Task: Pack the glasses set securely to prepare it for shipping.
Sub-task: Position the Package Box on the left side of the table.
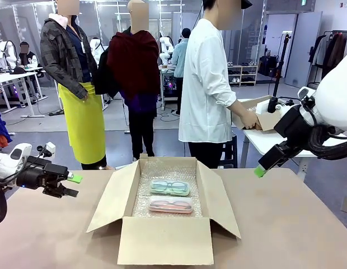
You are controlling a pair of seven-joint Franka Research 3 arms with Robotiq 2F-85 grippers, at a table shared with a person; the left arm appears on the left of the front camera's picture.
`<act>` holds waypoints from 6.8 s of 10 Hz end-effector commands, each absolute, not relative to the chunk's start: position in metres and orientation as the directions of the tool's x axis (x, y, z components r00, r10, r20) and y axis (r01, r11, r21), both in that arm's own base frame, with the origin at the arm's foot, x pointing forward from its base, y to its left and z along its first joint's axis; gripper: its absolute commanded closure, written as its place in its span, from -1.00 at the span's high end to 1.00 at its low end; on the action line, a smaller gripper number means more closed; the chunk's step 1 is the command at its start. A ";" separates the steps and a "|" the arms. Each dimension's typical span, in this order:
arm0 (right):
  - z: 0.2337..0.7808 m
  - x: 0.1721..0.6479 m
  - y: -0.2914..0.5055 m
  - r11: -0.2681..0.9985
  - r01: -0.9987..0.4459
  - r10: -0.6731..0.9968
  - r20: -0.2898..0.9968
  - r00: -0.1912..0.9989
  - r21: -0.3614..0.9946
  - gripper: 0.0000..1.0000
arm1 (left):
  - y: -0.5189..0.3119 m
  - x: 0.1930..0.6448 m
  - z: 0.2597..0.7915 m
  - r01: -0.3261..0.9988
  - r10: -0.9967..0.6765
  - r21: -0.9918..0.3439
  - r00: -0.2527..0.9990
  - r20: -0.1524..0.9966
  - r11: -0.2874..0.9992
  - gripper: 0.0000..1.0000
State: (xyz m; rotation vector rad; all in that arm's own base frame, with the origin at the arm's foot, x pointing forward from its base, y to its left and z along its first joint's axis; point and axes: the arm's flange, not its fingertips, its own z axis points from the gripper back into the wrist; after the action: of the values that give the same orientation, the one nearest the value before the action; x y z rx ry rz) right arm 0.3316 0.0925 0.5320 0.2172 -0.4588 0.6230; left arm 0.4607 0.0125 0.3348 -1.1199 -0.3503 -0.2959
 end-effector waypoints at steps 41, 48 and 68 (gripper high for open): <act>0.532 0.332 0.093 0.796 -0.604 0.511 0.481 0.713 0.049 1.00 | 0.133 0.467 0.254 0.243 -0.035 -0.963 0.970 0.240 0.119 -0.96; 0.532 0.332 0.093 0.796 -0.604 0.511 0.481 0.713 0.049 1.00 | 0.343 0.422 0.282 0.248 0.052 -0.952 0.964 0.261 0.181 -0.96; 0.532 0.332 0.093 0.796 -0.604 0.511 0.481 0.713 0.049 1.00 | 0.211 0.447 0.557 0.539 -0.343 -0.384 0.813 0.471 0.750 1.00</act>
State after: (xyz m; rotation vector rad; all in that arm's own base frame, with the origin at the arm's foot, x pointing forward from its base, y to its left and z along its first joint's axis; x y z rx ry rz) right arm 0.3318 0.0923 0.5321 0.2192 -0.4594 0.6236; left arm 0.4388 0.2536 0.5881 -0.6125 -0.4430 -0.4802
